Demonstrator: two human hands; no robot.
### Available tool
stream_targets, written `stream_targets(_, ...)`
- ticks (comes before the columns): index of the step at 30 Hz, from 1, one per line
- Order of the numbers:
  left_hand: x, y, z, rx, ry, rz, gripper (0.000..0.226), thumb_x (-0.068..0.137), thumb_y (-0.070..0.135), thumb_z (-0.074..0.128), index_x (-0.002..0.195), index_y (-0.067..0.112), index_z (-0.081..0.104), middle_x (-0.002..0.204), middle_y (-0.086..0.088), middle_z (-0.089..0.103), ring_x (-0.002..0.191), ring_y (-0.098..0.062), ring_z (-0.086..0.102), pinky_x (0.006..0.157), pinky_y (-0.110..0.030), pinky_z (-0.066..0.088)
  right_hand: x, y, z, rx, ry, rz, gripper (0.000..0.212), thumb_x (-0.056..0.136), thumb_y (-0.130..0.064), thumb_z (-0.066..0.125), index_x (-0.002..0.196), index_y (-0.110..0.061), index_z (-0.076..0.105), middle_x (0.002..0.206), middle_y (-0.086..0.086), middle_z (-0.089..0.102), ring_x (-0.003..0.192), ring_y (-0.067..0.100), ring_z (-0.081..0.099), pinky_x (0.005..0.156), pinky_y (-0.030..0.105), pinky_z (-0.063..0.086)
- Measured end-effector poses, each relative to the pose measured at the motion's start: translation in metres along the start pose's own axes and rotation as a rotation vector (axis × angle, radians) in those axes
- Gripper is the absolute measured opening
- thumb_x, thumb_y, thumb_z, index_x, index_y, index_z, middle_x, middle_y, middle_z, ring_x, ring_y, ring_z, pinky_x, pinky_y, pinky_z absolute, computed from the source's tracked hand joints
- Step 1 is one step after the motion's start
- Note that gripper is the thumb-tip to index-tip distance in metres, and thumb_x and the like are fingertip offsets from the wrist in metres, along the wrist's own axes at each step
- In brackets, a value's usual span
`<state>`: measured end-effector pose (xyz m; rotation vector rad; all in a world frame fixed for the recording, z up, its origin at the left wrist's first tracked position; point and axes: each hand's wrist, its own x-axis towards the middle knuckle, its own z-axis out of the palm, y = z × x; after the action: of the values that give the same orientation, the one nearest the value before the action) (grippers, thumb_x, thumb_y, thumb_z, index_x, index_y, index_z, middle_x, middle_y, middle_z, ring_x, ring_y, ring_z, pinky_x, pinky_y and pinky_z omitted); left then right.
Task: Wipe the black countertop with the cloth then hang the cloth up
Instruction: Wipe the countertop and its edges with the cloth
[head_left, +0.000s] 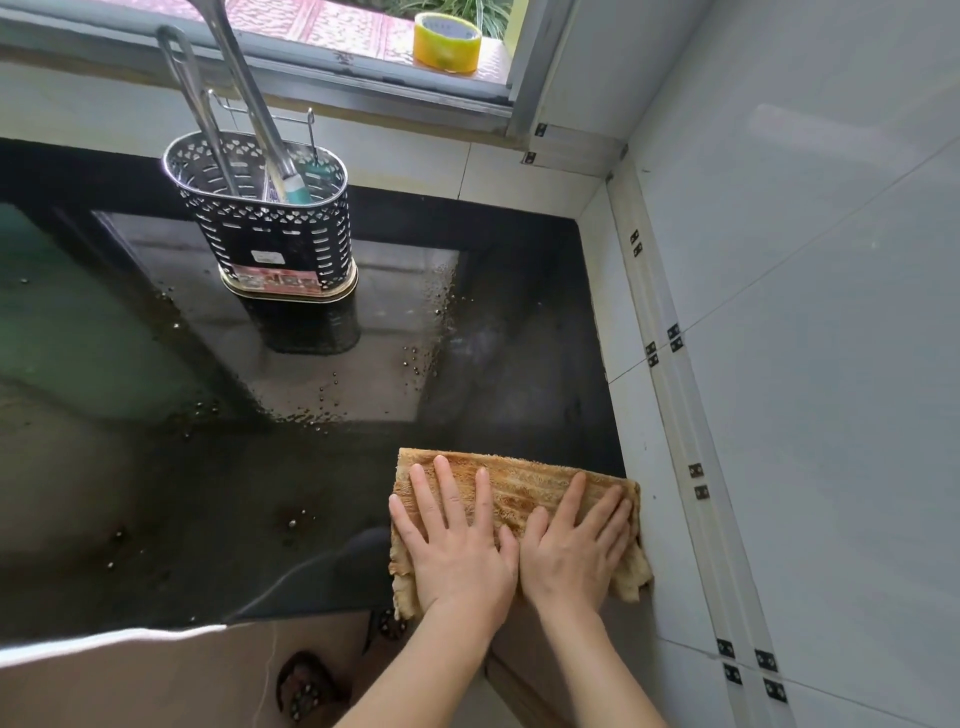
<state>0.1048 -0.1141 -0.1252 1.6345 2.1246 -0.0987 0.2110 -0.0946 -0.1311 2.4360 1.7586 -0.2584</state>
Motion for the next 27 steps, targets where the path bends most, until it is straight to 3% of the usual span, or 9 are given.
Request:
stream_targets(8, 0.017, 0.005, 0.002, -0.062, 0.048, -0.015, 0.071, 0.098, 0.058, 0.007, 0.157, 0.022, -0.009, 0.165, -0.024, -0.02, 0.149, -0.048, -0.028, 0.119, -0.068, -0.015, 0.008, -0.012, 0.002, 0.008, 0.086, 0.041, 0.088, 0.093, -0.066, 0.019, 0.157, -0.005, 0.026, 0.161, 0.034, 0.017, 0.15, 0.048, 0.016, 0.123, 0.057, 0.013)
stream_targets(12, 0.04, 0.01, -0.007, 0.024, -0.021, -0.023, 0.072, 0.088, 0.054, -0.018, 0.148, 0.016, -0.032, 0.151, -0.033, -0.044, 0.138, -0.053, -0.044, 0.114, -0.066, -0.028, 0.029, -0.018, -0.001, -0.02, 0.071, 0.003, 0.088, 0.094, -0.064, 0.022, 0.158, -0.004, 0.022, 0.162, 0.034, 0.012, 0.152, 0.047, 0.011, 0.124, 0.057, 0.012)
stream_targets(14, 0.056, 0.015, -0.016, 0.055, -0.033, -0.035, 0.073, 0.086, 0.052, -0.025, 0.145, 0.012, -0.037, 0.147, -0.036, -0.047, 0.136, -0.055, -0.046, 0.112, -0.065, -0.031, 0.045, -0.024, -0.004, -0.04, 0.058, -0.008, 0.09, 0.094, -0.066, 0.017, 0.159, -0.004, 0.017, 0.164, 0.032, 0.007, 0.153, 0.045, 0.007, 0.125, 0.055, 0.007)
stream_targets(20, 0.117, 0.023, -0.039, 0.136, 0.011, -0.057, 0.072, 0.099, 0.056, -0.007, 0.148, 0.01, -0.034, 0.149, -0.039, -0.04, 0.135, -0.056, -0.046, 0.108, -0.069, -0.033, 0.104, -0.058, -0.016, -0.01, 0.064, -0.045, 0.091, 0.093, -0.066, 0.012, 0.16, -0.005, 0.009, 0.164, 0.032, 0.002, 0.154, 0.043, 0.001, 0.125, 0.052, 0.0)
stream_targets(27, 0.198, 0.027, -0.059, 0.011, 0.11, -0.08, 0.072, 0.097, 0.056, -0.006, 0.152, 0.014, -0.028, 0.149, -0.033, -0.046, 0.141, -0.049, -0.042, 0.116, -0.063, -0.026, 0.181, -0.102, -0.029, -0.016, 0.068, -0.083, 0.091, 0.092, -0.069, 0.005, 0.16, -0.008, 0.001, 0.165, 0.03, -0.005, 0.154, 0.042, -0.005, 0.125, 0.053, 0.0)
